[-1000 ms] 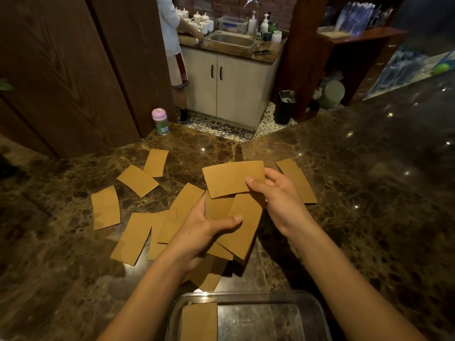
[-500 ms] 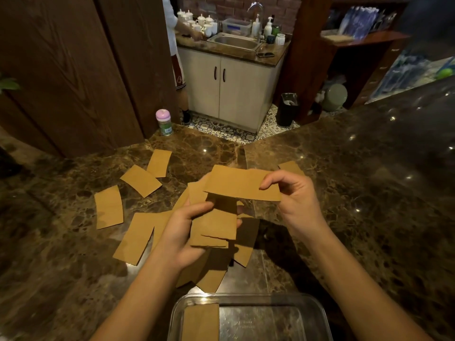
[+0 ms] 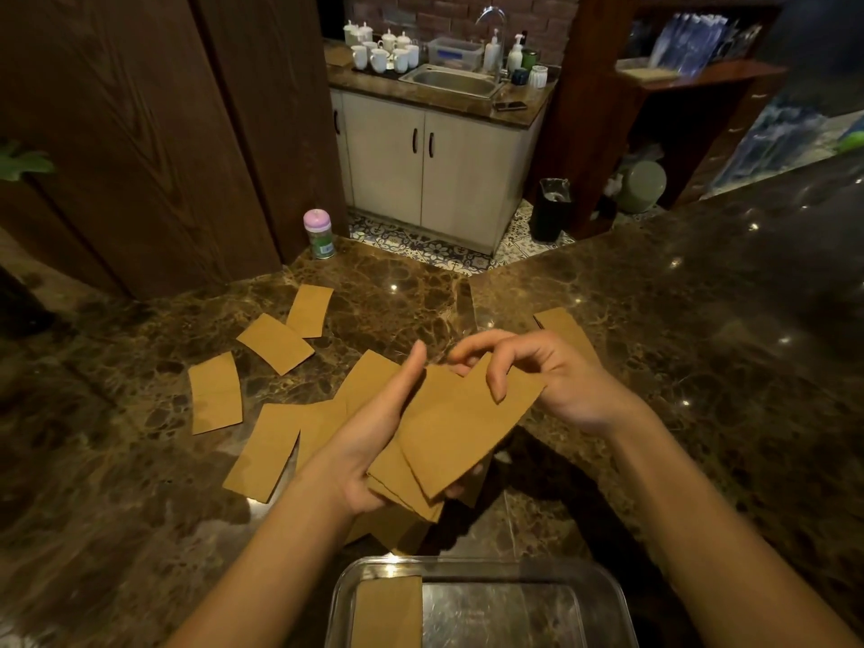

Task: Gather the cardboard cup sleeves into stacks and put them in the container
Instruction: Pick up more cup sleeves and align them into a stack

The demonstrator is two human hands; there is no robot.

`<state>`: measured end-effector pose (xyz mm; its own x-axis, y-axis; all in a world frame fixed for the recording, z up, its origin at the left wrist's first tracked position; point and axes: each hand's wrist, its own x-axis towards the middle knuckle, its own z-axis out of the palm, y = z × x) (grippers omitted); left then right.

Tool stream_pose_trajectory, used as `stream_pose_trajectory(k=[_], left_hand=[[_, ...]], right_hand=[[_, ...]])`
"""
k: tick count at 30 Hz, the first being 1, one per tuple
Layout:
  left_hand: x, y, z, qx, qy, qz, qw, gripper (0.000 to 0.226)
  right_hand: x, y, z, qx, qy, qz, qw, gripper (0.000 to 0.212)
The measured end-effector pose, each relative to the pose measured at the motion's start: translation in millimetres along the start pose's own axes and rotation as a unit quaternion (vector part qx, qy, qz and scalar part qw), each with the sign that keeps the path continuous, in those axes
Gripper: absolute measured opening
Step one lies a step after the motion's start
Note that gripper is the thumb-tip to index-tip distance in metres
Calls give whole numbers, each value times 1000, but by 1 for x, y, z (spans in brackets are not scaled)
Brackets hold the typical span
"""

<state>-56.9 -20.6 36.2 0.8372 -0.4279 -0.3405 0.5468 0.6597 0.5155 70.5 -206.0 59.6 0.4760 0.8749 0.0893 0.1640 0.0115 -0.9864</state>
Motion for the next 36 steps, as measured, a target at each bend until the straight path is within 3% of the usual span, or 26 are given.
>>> stream_pose_trajectory(k=[3,7,11,14,17,21,23,27,29,31,33,36], left_hand=[[0,-1,3,-17,-82,-31,996,53],[-3,-5,-10,-11,-92,-6,996,49],[-8,5,-20,-53,-115,89,988,54],[-10,13,-24,-61,-55,152,985,51],[-6,17,-26,-63,68,172,981,15],[2,12,-35,-96,141,157,973,43],[4,8,-42,-117,150,143,971,55],[6,2,-48,-128,164,131,969,45],[5,0,-50,-122,167,129,970,41],[4,-2,-51,-111,165,123,972,38],[4,-5,-50,-107,165,117,974,40],[7,-8,-48,-100,161,108,976,42]], right_hand=[[7,-3,-2,-44,-36,24,998,28],[14,-4,-1,-75,-42,40,995,26],[20,15,6,-77,127,52,988,30],[19,37,5,-207,191,117,952,31],[10,57,13,-344,99,226,906,68],[-5,85,32,-418,-54,291,859,100],[-10,94,36,-450,-64,282,845,104],[-12,98,37,-493,-50,261,829,103],[-13,93,32,-460,-34,257,849,105],[-18,82,21,-356,-1,240,903,109],[-27,71,12,-228,50,180,955,105],[-41,61,13,-78,134,61,986,89]])
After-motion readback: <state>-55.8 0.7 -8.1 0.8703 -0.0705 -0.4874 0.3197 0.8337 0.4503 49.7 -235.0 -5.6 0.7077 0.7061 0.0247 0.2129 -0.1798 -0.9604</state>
